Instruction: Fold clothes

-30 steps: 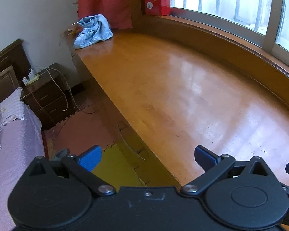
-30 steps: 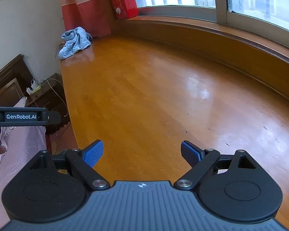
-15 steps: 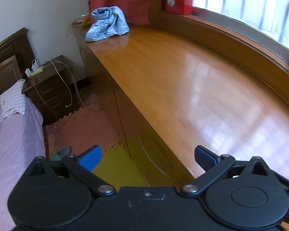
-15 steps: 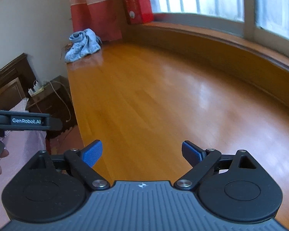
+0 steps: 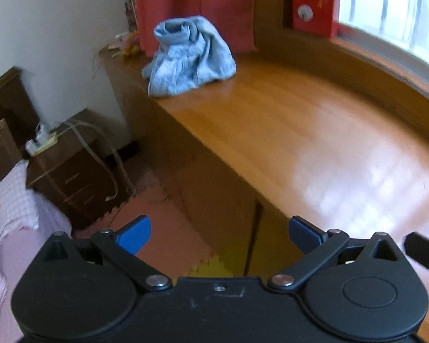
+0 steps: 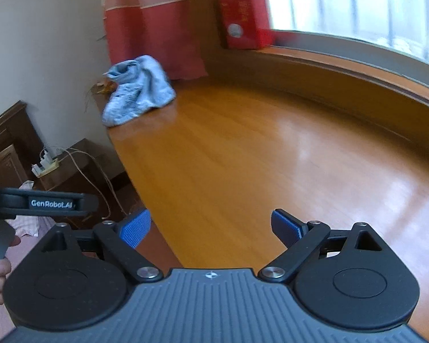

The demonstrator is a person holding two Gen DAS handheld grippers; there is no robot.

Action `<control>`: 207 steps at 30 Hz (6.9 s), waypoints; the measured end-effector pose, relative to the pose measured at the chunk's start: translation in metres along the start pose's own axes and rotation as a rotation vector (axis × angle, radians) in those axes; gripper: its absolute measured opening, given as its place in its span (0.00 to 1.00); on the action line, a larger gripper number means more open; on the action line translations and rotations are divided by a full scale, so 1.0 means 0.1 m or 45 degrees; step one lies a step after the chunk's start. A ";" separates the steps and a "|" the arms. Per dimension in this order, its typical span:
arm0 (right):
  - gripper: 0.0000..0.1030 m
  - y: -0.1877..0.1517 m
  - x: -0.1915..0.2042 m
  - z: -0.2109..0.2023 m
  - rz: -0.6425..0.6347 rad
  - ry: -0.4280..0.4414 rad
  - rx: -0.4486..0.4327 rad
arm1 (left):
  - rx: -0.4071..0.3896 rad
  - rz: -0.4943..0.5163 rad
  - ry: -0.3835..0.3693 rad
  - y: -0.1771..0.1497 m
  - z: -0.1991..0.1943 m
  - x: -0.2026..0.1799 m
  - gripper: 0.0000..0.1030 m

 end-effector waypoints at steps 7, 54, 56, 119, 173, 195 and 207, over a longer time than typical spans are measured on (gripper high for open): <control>0.91 0.35 0.56 0.68 -0.094 0.035 0.011 | 0.041 -0.036 0.005 0.39 0.62 0.61 1.00; 0.08 1.83 1.39 1.43 0.084 -0.065 -0.300 | -0.314 0.501 -0.826 2.70 2.09 0.85 0.90; 0.08 1.78 1.19 0.91 0.064 -0.175 -0.376 | -0.339 0.570 -0.912 2.59 1.87 0.54 0.91; 0.81 0.07 0.73 -3.67 0.045 -1.912 -0.452 | -0.669 1.174 -1.246 1.78 -0.19 -2.44 0.87; 0.76 0.25 -0.62 -2.34 0.863 -1.504 -0.360 | -0.331 0.886 -0.982 1.90 0.59 -1.71 0.79; 0.68 -0.63 0.24 -0.34 0.778 -1.180 -0.069 | -0.082 1.220 -1.482 0.66 0.16 -2.80 0.34; 0.10 1.16 0.11 -1.28 0.658 -1.205 -0.914 | -0.598 0.419 -1.095 2.65 0.15 -1.04 0.11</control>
Point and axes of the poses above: each gripper's, at about its wrist camera, not at the fingertips, and z roughly the way its jaws point, x to its left, y to its top, the point moved 8 cm from there along z, roughly the way its jaws point, and after that the axes turned 12 degrees about z, right-handed, at the moved point
